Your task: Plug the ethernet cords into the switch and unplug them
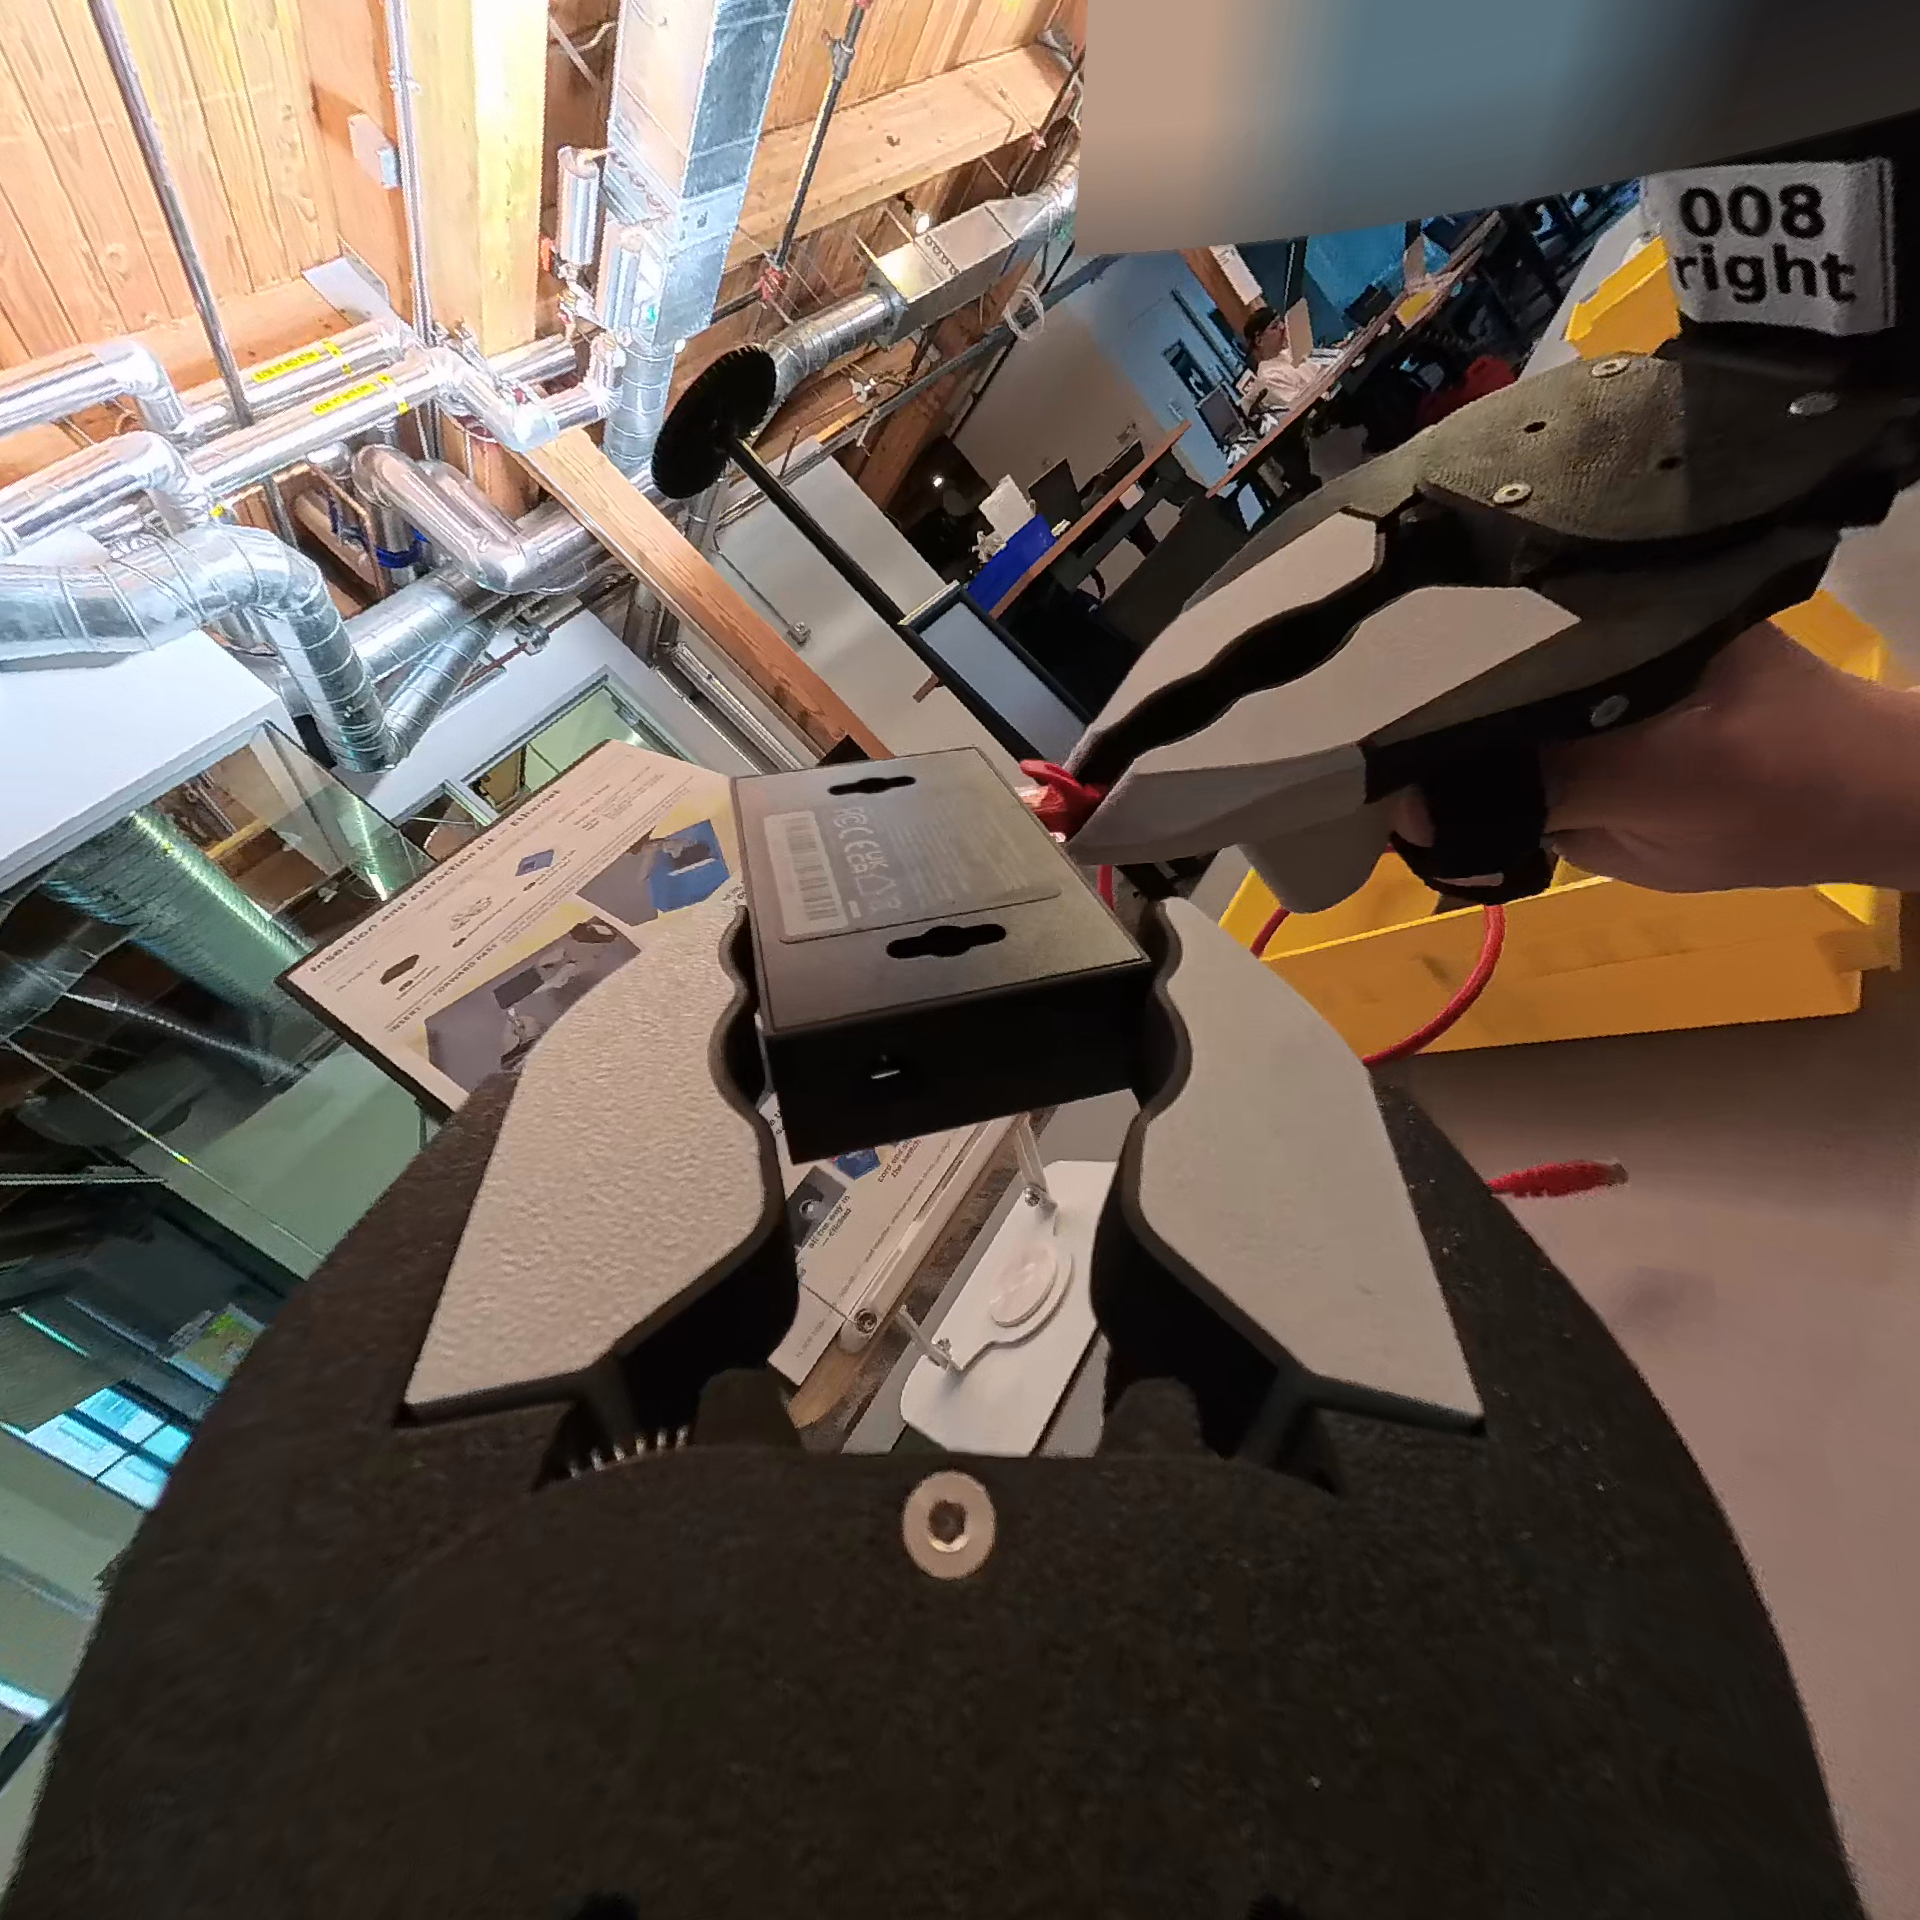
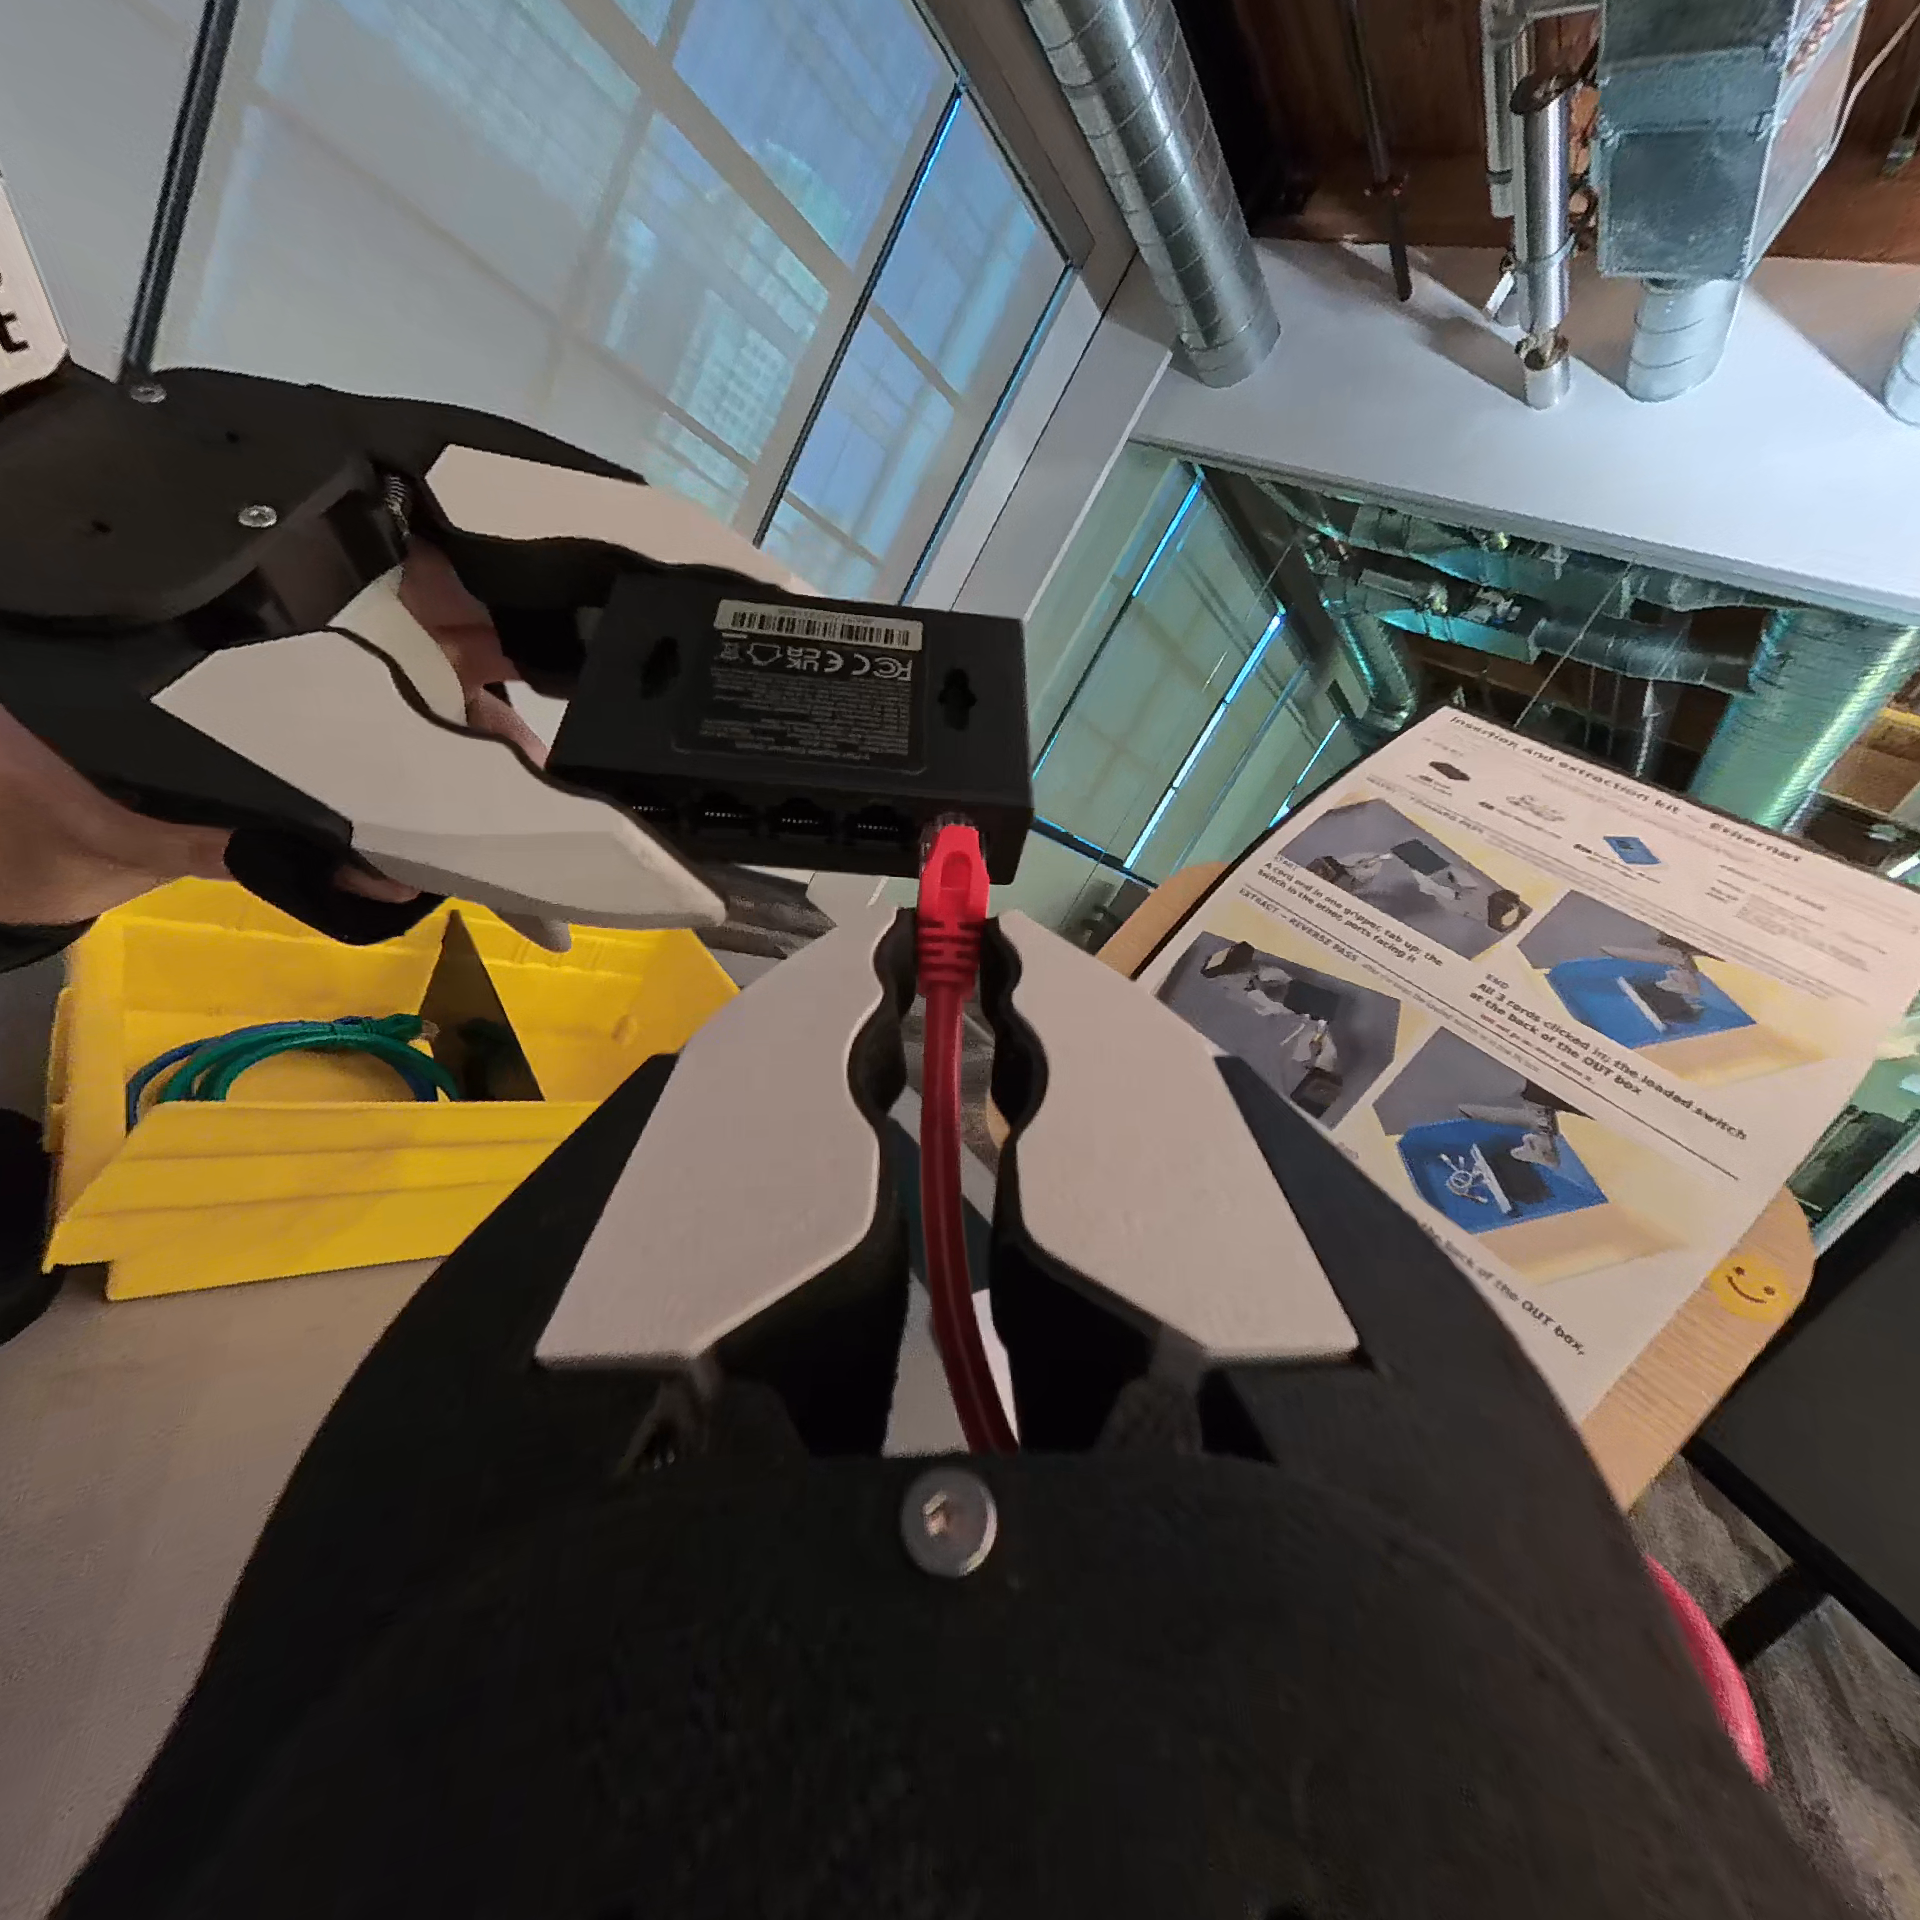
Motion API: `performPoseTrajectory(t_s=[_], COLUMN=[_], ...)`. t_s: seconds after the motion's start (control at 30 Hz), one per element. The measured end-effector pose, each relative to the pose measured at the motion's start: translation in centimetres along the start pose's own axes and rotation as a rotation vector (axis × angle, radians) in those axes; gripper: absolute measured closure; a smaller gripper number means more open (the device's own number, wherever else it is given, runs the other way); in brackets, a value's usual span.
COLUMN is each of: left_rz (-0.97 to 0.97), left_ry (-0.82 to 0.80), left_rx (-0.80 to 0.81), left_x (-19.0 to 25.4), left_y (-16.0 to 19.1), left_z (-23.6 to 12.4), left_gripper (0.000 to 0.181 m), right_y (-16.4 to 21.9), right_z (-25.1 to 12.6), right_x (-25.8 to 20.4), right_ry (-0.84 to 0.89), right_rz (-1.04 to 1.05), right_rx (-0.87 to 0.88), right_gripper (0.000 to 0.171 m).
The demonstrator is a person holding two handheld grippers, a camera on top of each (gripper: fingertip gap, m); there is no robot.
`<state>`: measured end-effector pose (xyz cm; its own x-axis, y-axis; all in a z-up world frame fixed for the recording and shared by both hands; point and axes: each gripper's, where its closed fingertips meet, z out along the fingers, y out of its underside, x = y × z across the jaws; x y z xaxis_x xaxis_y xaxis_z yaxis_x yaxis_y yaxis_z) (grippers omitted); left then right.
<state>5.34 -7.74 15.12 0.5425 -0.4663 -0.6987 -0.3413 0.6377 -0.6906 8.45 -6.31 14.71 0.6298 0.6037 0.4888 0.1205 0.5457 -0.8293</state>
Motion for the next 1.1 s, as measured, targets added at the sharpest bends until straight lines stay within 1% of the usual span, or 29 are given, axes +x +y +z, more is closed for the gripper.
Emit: performPoseTrajectory(t_s=[0.23, 0.47, 0.77, 1.1], left_rz=[-0.024, -0.056, -0.015, -0.051], left_ry=[-0.003, 0.003, 0.015, 0.013], left_rx=[-0.016, -0.024, -0.092, -0.086], left_x=[0.1, 0.3, 0.5, 0.4], left_y=[0.5, 0.9, 2.0, 2.0], left_z=[0.2, 0.4, 0.5, 0.7], left_gripper=[0.111, 0.111, 0.111, 0.111], right_y=[0.5, 0.7, 1.8, 1.8], right_z=[0.1, 0.1, 0.4, 0.5], right_x=[0.1, 0.2, 0.0, 0.1], right_ry=[0.010, 0.020, 0.021, 0.020], right_rz=[0.038, 0.055, 0.083, 0.111], right_rx=[-0.025, -0.014, -0.061, -0.070], right_gripper=[0.159, 0.159, 0.160, 0.159])
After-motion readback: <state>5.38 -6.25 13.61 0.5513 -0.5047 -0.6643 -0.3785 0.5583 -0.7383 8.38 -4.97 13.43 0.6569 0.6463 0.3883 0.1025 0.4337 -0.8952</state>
